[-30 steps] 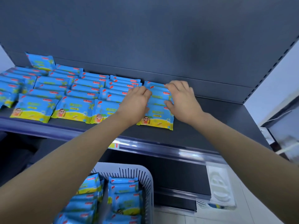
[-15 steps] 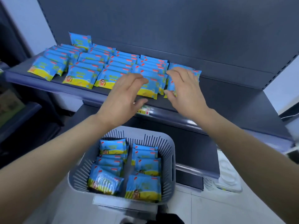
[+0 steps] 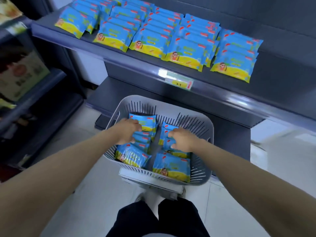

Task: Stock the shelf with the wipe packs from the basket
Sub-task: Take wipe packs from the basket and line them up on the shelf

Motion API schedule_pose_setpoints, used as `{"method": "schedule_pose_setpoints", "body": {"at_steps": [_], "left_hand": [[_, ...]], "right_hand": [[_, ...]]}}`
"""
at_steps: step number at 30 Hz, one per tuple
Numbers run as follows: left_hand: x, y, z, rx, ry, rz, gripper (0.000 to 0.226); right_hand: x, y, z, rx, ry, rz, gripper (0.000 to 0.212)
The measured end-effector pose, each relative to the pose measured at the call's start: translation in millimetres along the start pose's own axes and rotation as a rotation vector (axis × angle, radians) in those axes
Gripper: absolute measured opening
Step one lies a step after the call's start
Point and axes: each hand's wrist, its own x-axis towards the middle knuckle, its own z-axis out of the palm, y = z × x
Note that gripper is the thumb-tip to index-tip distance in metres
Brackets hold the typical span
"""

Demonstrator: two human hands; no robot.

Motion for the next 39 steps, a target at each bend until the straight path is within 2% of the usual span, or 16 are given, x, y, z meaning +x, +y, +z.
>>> {"method": "schedule_pose_setpoints", "body": {"at_steps": [4, 7, 9, 11, 14, 16, 19, 24, 26, 29, 33, 36, 39], "left_hand": [[13, 1, 24, 0.080, -0.210, -0.006, 0.057], [19, 3, 39, 0.094, -0.319, -0.018, 0.059], [22, 4, 50, 0.131, -0.374, -0.023, 0.052], [23, 6, 59, 0.211, -0.373, -0.019, 0.046], [26, 5, 66, 0.303, -0.335, 0.012, 0.052], [27, 3, 67, 0.307, -0.323, 0.018, 0.052], [30, 4, 67, 0.286, -0.357, -0.011, 0.041], [27, 11, 54, 0.114, -0.455, -0.052, 0.034], [28, 14, 33, 0.041, -0.461, -0.026, 0.022], [29, 23, -15, -0.026, -0.364, 0.022, 0.024], [32, 44, -89, -0.156, -0.109, 0.095, 0.018], [34, 65, -141, -0.255, 0.019, 0.178, 0.020], [38, 86, -187, -0.283, 0.150, 0.250, 0.024]], "right_hand": [[16, -2, 32, -0.002, -0.213, 0.036, 0.038], [23, -2, 51, 0.019, -0.297, 0.087, 0.046], [24, -1, 63, 0.024, -0.332, 0.111, 0.048], [24, 1, 72, 0.026, -0.352, 0.136, 0.051], [23, 3, 77, 0.029, -0.364, 0.159, 0.054], [24, 2, 74, 0.026, -0.371, 0.159, 0.054], [23, 0, 63, 0.024, -0.365, 0.138, 0.050], [8, 8, 18, 0.058, -0.236, 0.130, 0.033], [-5, 13, -8, 0.069, -0.147, 0.131, 0.026], [-33, 25, -57, 0.096, -0.016, 0.146, 0.027], [-84, 59, -138, 0.130, 0.191, 0.188, 0.033], [-111, 91, -189, 0.133, 0.362, 0.223, 0.028], [-117, 126, -220, 0.122, 0.496, 0.302, 0.041]]}}
